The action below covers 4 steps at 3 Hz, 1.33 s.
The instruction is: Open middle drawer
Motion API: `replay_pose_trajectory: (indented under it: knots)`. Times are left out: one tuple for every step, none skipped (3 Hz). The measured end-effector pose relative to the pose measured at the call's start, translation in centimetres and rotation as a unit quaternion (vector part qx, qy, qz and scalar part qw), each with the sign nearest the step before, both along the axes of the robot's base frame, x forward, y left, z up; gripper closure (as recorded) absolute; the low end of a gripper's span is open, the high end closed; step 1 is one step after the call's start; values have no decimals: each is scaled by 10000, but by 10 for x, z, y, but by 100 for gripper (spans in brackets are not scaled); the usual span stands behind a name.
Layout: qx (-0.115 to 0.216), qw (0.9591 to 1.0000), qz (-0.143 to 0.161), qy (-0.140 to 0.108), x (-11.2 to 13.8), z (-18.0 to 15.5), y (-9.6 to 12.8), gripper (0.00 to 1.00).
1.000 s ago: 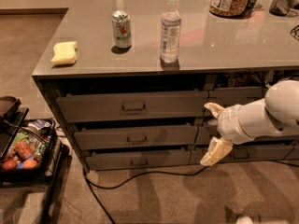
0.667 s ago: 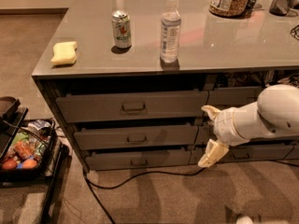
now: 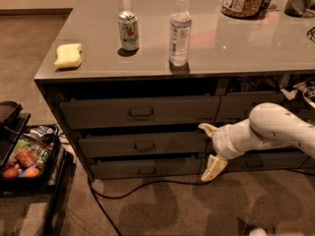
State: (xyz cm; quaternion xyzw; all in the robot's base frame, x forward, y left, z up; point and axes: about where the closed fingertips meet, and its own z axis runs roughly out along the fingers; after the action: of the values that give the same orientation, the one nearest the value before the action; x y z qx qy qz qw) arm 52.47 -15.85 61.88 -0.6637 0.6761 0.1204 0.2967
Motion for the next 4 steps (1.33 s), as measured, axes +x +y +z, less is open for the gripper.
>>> replay_pose_trajectory:
  knots:
    - [343,9977,582,21,10,-51,5,0]
    - [342,9977,580,21,10,-50,5,0]
    - [382,9982,439,-170,10,-57,10,0]
    - [408,9966,381,-602,29,-96,29,0]
